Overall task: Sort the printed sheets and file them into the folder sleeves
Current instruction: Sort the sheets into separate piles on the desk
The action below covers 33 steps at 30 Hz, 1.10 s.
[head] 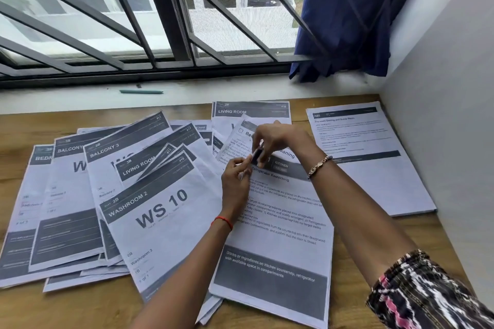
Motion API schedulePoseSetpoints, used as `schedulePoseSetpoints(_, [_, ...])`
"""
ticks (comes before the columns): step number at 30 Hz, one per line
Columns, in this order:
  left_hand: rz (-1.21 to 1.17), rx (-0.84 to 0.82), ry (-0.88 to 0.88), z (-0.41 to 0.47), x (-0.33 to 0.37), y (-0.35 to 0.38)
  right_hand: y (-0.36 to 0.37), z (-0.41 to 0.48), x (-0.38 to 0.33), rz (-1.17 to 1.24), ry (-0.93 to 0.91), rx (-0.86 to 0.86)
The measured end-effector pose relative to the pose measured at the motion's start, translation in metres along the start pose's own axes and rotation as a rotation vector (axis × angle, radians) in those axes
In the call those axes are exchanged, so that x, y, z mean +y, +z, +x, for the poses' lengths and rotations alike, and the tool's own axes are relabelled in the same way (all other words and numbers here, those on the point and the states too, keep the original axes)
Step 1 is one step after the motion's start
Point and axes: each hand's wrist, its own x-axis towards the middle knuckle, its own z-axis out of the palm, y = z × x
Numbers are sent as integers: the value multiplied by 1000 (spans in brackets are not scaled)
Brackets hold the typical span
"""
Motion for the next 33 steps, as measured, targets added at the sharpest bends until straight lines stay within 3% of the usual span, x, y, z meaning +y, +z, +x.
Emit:
schedulePoseSetpoints(7, [-135,-64,-139,1,2,-3,2,1,1,3,-34,26])
schedulePoseSetpoints(12, [-219,-240,-149,7,10,-5,2,3,1,-27,-43,14])
schedulePoseSetpoints(21, [-181,-185,-239,20,12,1,5,10,3,-6,-67,-33])
schedulePoseSetpoints(33, [-155,-38,-238,20,9,13,10,15,5,-12,-76,81])
